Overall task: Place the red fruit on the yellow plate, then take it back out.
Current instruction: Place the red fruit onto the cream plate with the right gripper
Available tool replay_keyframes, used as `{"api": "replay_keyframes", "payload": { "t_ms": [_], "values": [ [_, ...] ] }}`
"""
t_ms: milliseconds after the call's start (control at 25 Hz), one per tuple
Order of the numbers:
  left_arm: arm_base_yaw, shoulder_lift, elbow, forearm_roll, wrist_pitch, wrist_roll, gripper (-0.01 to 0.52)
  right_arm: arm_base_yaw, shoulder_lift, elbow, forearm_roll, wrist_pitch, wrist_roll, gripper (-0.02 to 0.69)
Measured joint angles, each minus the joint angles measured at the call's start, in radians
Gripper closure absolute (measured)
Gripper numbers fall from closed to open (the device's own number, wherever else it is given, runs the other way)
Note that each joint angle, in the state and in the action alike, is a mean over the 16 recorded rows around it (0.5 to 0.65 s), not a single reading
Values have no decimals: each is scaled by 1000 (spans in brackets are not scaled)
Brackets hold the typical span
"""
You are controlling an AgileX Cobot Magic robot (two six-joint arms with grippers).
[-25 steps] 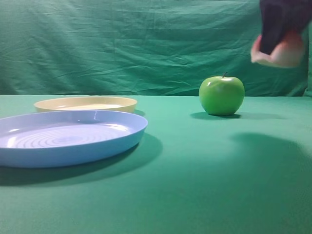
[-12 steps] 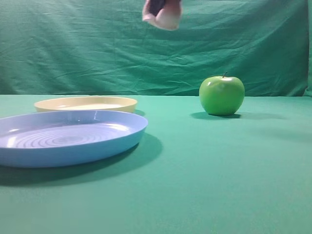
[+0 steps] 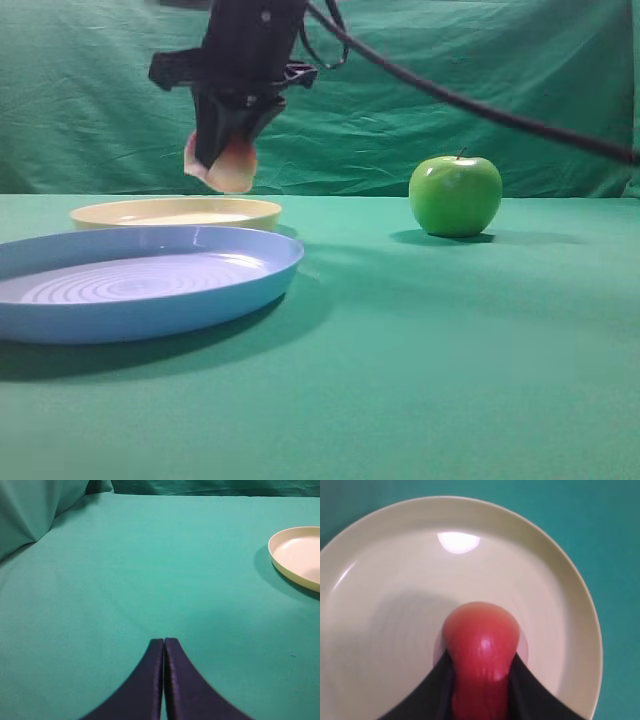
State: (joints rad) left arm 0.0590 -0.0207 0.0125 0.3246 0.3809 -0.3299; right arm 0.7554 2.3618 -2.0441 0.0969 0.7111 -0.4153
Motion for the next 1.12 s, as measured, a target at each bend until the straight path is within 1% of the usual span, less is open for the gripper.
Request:
{"api": "replay_keyframes", "payload": {
  "t_ms": [120,560,680,760,880,1000,1120],
  "values": [
    [0,0,0,0,0,0,514,0,15,-1,11,-26,-1,417],
    [0,0,0,0,0,-2,514,0,6,-1,35,-35,-3,97],
    [0,0,0,0,0,-2,514,0,-28,-1,25,-7,3,59],
    [0,0,0,0,0,-2,514,0,-59,-1,13,22,14,72],
    [0,0,0,0,0,-2,514,0,-120,-1,-10,84,46,142],
    [0,0,0,0,0,-2,514,0,-195,-1,-40,164,91,248],
    [0,0,0,0,0,-2,514,0,-276,-1,-75,254,150,369]
  ]
}}
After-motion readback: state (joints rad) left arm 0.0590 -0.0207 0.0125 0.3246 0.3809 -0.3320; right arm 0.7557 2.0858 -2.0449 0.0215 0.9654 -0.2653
